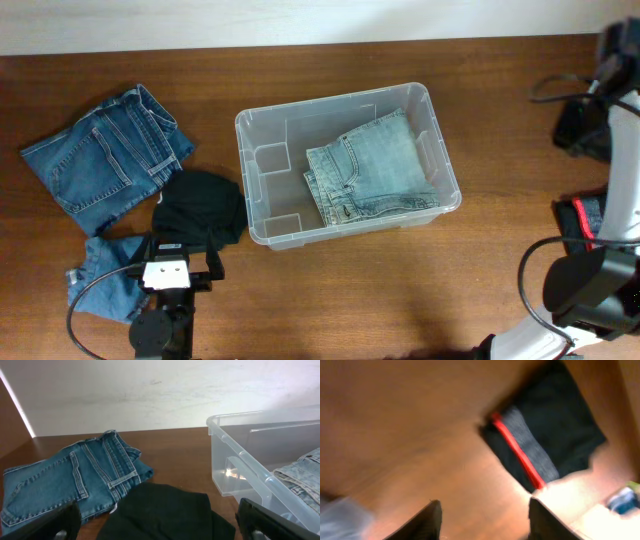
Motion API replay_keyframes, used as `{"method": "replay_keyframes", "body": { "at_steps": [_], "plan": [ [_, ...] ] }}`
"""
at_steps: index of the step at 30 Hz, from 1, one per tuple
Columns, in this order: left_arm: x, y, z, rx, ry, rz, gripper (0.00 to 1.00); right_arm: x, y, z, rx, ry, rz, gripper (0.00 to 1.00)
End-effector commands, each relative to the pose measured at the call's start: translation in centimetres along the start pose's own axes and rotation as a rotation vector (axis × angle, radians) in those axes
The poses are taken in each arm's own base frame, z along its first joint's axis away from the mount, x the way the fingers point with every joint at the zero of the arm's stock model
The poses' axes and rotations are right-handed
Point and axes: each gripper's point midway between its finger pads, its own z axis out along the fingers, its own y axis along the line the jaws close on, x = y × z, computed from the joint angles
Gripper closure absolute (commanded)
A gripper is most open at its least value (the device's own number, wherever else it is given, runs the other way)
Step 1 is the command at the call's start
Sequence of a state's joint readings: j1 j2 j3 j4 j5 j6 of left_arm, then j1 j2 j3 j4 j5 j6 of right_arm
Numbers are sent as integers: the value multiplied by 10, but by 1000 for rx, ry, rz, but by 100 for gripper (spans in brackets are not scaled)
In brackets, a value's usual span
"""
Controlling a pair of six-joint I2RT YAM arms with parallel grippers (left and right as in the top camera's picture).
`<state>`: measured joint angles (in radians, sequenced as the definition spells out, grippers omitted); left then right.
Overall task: Pack container
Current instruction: 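Move the right gripper toward the black pants with red stripe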
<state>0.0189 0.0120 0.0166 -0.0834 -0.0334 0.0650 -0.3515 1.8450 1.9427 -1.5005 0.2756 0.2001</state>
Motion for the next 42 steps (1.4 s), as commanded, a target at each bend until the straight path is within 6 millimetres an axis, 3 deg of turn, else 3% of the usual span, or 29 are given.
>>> {"method": "replay_keyframes", "body": {
  "at_steps": [1,4,7,12,17,22,27,30,39,42],
  "plan": [
    [2,1,0,-5,0,19,0,10,-39,20,202,36,33,41],
    [2,1,0,-5,0,19,0,19,-49,40,283,66,29,29],
    [2,1,0,-5,0,19,0,33,-57,65,374,103,-3,1],
    [2,1,0,-5,0,19,0,70,-47,124,384,185,-126,2],
    [2,1,0,-5,0,19,0,94,-42,162,378,197,-165,2],
    [2,1,0,-5,0,19,0,99,-52,175,339,210,-109,2],
    [2,1,0,-5,0,19,0,102,-52,192,137,240,-84,2],
    [2,1,0,-5,0,19,0,102,-62,195,122,237,-54,2],
    [2,1,0,-5,0,19,0,81,-86,199,216,159,-66,2],
    [2,1,0,-5,0,19,0,74,-79,207,90,121,-23,2]
  ]
}}
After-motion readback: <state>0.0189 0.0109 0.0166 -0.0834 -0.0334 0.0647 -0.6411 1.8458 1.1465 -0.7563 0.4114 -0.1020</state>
